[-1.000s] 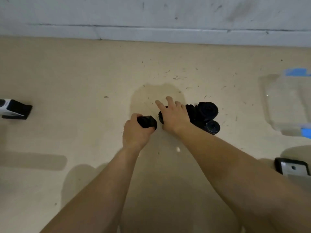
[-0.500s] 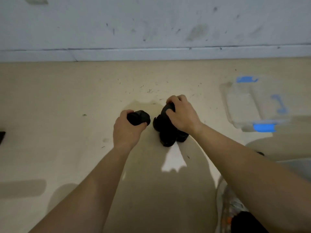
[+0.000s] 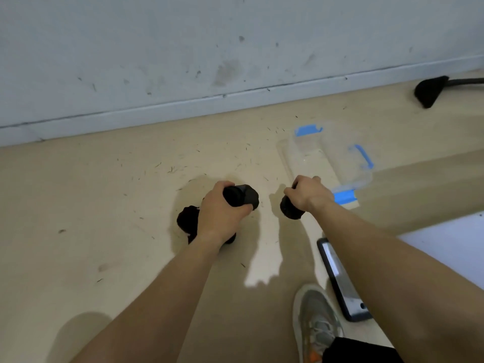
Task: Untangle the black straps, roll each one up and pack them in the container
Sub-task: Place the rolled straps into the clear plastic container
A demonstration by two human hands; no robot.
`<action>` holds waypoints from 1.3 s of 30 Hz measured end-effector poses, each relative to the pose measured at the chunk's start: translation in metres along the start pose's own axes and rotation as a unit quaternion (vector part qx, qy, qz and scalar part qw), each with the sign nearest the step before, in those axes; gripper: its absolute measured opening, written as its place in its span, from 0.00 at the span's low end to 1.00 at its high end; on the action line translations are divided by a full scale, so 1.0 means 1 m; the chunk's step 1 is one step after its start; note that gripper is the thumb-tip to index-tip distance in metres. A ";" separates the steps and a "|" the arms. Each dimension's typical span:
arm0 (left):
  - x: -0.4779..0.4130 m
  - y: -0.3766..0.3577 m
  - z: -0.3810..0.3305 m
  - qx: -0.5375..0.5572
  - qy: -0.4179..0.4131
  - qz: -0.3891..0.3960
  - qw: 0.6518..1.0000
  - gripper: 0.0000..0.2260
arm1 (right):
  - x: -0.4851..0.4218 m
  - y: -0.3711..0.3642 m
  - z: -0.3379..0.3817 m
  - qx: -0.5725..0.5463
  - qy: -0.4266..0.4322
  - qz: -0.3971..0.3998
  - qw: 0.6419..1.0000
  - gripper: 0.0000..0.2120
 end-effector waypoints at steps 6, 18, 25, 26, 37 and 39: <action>-0.007 -0.008 0.003 -0.004 0.015 -0.004 1.000 0.27 | 0.013 -0.016 0.007 0.027 0.025 -0.004 0.999 0.17; -0.016 0.036 -0.032 -0.097 -0.019 -0.063 0.993 0.32 | 0.065 0.038 0.044 -0.123 0.140 -0.055 0.981 0.12; -0.087 -0.029 -0.052 -0.160 -0.098 0.027 0.982 0.30 | -0.023 0.058 0.012 -0.126 0.101 -0.127 0.979 0.22; -0.098 -0.041 -0.051 -0.178 -0.110 0.043 0.977 0.30 | -0.035 0.056 0.010 -0.118 0.105 -0.126 0.979 0.23; -0.153 -0.120 -0.005 -0.569 -0.231 -0.006 0.789 0.13 | -0.110 0.025 0.015 0.183 0.252 -0.169 0.935 0.20; -0.154 -0.127 -0.003 -0.567 -0.232 -0.020 0.790 0.13 | -0.113 0.013 0.016 0.234 0.245 -0.194 0.921 0.18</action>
Point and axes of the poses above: each hand's wrist, its own x-axis away from the middle knuckle, its own y-axis out of the back of the hand, z = x × y, the point moved 1 cm from there along -x, towards the middle knuckle, and after that the axes turned 7 degrees about x, right-handed, at the moved point
